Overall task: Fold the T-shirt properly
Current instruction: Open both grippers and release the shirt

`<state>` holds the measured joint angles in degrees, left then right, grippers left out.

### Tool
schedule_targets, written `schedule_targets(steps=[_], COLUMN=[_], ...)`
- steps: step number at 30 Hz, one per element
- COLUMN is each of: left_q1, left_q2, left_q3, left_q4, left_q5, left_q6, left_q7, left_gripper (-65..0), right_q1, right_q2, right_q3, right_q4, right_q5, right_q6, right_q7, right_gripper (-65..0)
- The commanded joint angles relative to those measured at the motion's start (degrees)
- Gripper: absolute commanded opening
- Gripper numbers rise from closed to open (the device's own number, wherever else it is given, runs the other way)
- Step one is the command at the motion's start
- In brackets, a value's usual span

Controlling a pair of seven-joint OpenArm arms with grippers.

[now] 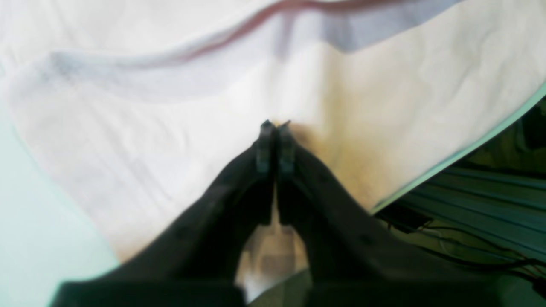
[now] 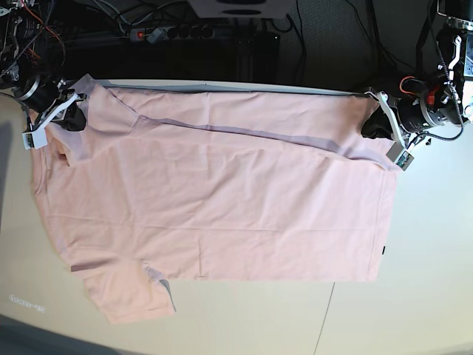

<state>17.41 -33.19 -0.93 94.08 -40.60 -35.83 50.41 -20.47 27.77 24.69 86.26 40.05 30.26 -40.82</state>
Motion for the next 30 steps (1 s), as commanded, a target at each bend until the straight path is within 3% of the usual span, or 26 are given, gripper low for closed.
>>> schedule_targets(steps=[1,9,16,21,24,28,30], left_q1=[-0.9,-2.3,-2.4,-6.7,-9.7,-19.0,-25.8], left_q2=[-0.8,-1.7,-5.9,-8.1,-10.3,-10.7,-10.5], left_q3=[-0.3,-4.3,-8.8,-8.8,-8.2,-4.5,0.0], left_q4=[0.6,5.9,8.0,6.6,2.4,-8.5,-15.4], left_q5=[0.7,-1.0,-3.5,-3.3,-2.4,-0.8,-0.8], left_q6=[0.0,0.0,0.0,-0.4,-0.4,-0.4,-0.4], left_q7=[0.4,0.4,-1.5,-3.7,-8.5,-11.6,-11.7], left_gripper=[-57.6,-57.3,-57.1,-39.5,-34.7,-34.4,-34.4], right_q1=[0.4,2.7,5.6,10.6,13.5,17.0,19.1], right_q2=[1.1,1.1,1.3,2.8,4.0,5.5,5.9], right_q3=[0.6,3.2,7.3,7.7,7.7,7.6,7.5], right_q4=[0.9,1.0,1.1,1.1,0.9,-0.7,-2.9], right_q5=[0.5,4.9,7.5,7.3,4.6,2.2,2.2], right_q6=[1.2,1.2,1.2,1.2,1.2,1.2,1.2], right_q7=[0.3,0.2,-1.3,-1.6,-1.7,-1.7,-1.7], right_gripper=[-65.0,-65.0,-65.0,-65.0,-64.8,-47.1,-42.2])
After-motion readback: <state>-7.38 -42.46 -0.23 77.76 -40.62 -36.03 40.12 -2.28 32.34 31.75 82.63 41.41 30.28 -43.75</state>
